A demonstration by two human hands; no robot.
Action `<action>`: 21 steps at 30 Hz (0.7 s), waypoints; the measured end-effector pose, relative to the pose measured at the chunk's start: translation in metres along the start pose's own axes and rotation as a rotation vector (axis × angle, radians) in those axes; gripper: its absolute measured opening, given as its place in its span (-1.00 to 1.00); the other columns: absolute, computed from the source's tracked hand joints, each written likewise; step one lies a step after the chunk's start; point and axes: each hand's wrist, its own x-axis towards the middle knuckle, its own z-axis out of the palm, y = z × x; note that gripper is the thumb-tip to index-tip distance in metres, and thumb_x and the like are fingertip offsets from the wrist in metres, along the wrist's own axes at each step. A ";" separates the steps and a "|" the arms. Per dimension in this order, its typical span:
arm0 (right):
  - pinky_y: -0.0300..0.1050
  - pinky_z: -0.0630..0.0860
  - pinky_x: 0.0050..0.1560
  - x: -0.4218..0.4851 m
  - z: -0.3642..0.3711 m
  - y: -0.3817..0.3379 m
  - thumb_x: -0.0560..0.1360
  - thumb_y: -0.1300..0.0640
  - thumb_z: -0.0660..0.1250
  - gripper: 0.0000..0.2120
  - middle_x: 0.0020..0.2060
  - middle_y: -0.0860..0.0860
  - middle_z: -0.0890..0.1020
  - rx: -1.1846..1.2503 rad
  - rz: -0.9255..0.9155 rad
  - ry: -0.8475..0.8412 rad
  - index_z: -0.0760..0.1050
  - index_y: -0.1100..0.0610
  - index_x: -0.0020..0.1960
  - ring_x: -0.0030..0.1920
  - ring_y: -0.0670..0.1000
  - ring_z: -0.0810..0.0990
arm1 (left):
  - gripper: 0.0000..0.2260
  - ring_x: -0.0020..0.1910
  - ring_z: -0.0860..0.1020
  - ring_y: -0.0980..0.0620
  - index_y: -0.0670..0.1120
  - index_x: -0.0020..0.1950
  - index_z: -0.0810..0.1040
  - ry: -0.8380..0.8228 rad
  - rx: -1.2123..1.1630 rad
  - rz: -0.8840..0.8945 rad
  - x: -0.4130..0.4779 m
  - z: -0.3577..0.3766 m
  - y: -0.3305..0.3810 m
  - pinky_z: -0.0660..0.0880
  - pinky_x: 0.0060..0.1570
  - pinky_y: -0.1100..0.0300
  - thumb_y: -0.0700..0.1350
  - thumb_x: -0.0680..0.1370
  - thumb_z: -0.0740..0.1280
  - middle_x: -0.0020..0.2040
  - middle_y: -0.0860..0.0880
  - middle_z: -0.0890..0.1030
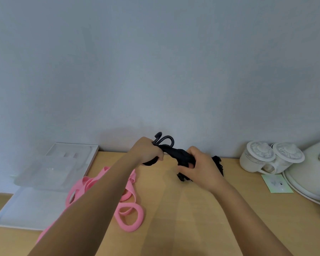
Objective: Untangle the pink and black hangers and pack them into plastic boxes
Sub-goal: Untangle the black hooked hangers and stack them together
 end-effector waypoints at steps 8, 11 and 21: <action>-0.12 0.33 -0.29 -0.003 0.005 -0.020 0.43 0.20 0.37 -0.85 -0.33 -0.03 0.43 0.373 0.044 0.069 0.46 0.17 -0.29 -0.31 -0.04 0.38 | -0.80 -0.46 0.37 0.01 -0.13 -0.40 0.43 0.106 0.076 0.025 0.003 0.004 -0.007 0.28 -0.40 0.22 -0.23 0.32 0.43 -0.47 -0.03 0.41; -0.21 0.21 -0.32 -0.004 0.003 -0.029 0.51 0.22 0.29 -0.88 -0.41 -0.13 0.55 0.831 0.107 -0.008 0.48 0.13 -0.21 -0.37 -0.09 0.30 | -0.84 -0.47 0.38 0.04 -0.11 -0.36 0.43 0.172 0.134 0.039 0.003 0.014 -0.012 0.27 -0.43 0.23 -0.19 0.35 0.40 -0.47 0.01 0.42; -0.25 0.11 -0.45 -0.014 0.010 -0.018 0.37 0.46 0.27 -0.71 -0.55 -0.10 0.35 0.968 0.257 -0.044 0.43 0.11 -0.36 -0.51 -0.15 0.26 | -0.77 -0.51 0.35 0.01 -0.10 -0.39 0.34 0.236 0.023 0.081 0.000 0.023 -0.016 0.26 -0.45 0.22 -0.18 0.33 0.39 -0.52 0.00 0.41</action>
